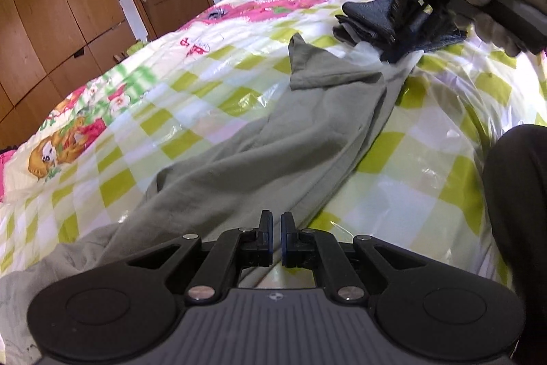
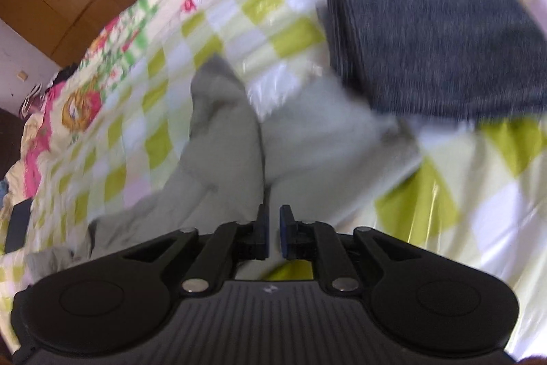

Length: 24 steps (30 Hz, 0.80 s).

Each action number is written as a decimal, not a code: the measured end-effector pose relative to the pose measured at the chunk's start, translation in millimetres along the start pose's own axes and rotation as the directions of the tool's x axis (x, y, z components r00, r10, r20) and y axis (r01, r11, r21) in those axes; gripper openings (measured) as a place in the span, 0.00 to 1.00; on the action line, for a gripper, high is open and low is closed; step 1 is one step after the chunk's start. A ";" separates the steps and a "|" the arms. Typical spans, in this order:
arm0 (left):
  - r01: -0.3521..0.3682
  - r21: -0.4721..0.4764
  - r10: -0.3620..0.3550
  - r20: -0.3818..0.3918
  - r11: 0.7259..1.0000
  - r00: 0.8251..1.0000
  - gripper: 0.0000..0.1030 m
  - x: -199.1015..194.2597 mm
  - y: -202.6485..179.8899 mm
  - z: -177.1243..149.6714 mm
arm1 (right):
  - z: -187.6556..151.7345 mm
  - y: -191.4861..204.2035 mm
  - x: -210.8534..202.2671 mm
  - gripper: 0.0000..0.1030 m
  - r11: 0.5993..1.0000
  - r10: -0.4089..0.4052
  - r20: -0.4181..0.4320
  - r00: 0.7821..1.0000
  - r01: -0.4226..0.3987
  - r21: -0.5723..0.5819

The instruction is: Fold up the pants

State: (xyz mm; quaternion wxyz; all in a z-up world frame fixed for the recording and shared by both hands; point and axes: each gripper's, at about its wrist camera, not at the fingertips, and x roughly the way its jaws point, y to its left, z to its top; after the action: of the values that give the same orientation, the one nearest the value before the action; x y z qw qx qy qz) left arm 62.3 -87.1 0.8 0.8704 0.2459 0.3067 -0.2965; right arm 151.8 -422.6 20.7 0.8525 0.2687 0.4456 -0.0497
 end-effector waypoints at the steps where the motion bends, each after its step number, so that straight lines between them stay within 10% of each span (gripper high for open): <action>1: 0.003 -0.008 -0.003 -0.004 1.000 1.000 0.20 1.9 -0.1 1.4 | 3.2 6.3 -0.4 0.22 0.999 -0.012 0.016 1.000 0.012 -0.036; 4: 0.000 -0.040 0.001 0.012 0.999 1.000 0.20 9.8 -1.7 11.9 | 1.6 45.0 8.1 0.26 0.970 -0.013 0.047 0.999 0.024 -0.243; 10: -0.040 -0.074 0.043 0.039 0.996 0.998 0.25 15.0 -11.2 24.0 | -33.6 122.8 62.3 0.45 0.647 -0.181 0.153 0.972 0.235 -0.726; 12: -0.032 -0.072 0.033 0.013 0.997 0.999 0.26 15.3 -13.6 19.2 | -33.3 126.1 84.3 0.45 0.611 -0.216 0.141 0.966 0.246 -0.752; 16: -0.053 -0.071 0.052 -0.018 0.996 0.999 0.26 15.4 -14.4 12.0 | -12.5 98.2 88.4 0.02 0.708 -0.223 0.112 0.968 0.240 -0.664; 21: -0.055 -0.128 0.055 -0.009 0.990 0.998 0.27 15.3 -8.2 9.7 | 13.3 25.0 14.6 0.02 0.931 -0.117 0.148 0.982 0.161 -0.327; 24: -0.057 -0.162 0.057 -0.004 0.985 0.998 0.27 16.9 -7.1 9.5 | 11.9 -36.7 -18.7 0.02 0.996 -0.050 0.164 0.985 0.062 -0.068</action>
State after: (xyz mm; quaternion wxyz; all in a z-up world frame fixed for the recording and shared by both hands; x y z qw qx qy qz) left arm 72.1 -104.1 -5.9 0.8957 0.1828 0.3226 -0.2455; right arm 137.5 -462.7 25.7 0.8934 0.2201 0.3836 -0.0790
